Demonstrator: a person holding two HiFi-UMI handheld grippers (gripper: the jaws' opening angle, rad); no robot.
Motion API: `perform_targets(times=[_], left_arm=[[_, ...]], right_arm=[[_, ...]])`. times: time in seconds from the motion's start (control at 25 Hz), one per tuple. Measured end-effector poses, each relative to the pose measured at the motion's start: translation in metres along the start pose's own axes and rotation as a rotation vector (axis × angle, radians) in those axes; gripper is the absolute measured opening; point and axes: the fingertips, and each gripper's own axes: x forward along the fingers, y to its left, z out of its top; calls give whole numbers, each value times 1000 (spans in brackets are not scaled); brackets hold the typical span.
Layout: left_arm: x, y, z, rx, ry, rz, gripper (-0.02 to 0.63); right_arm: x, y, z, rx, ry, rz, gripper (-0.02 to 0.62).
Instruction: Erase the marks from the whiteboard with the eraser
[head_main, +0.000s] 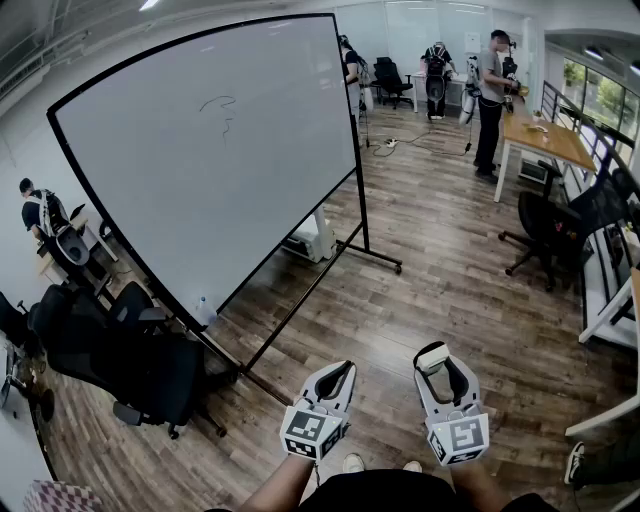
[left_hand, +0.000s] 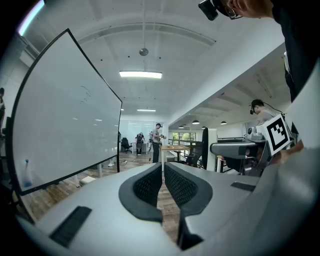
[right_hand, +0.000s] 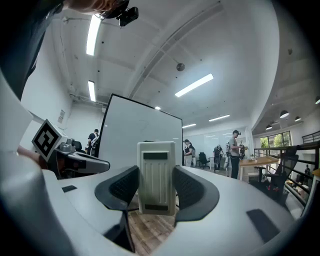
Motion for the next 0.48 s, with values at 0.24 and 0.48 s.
perform_targets(times=[0.24, 0.48], left_arm=[[5, 13, 7, 17, -11, -34, 28], [-4, 41, 17, 9, -58, -62, 28]], right_arm=[[20, 5, 7, 3, -15, -28, 245], [43, 20, 12, -35, -24, -45, 245]])
